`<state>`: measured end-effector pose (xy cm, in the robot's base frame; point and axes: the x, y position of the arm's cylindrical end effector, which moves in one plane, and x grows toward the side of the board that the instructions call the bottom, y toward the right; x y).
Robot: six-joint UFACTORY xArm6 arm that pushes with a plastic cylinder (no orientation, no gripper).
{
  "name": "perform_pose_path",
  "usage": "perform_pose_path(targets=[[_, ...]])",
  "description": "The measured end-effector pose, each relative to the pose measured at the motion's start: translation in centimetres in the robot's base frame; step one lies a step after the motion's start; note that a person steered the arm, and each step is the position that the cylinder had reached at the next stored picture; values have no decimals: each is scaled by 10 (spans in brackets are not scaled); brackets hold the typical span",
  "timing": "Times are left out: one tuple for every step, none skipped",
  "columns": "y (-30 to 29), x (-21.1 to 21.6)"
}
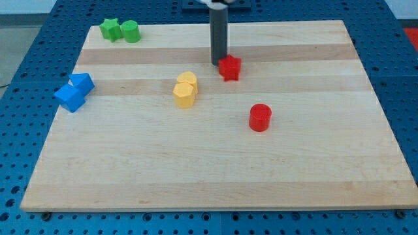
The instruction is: Move the red circle towards red star
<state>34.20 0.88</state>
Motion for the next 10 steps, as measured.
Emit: perform_pose_path(targets=[[4,30],[17,13],[67,-10],[143,0],[197,33],[215,73],[250,131],[193,171],[82,160],[-6,126]])
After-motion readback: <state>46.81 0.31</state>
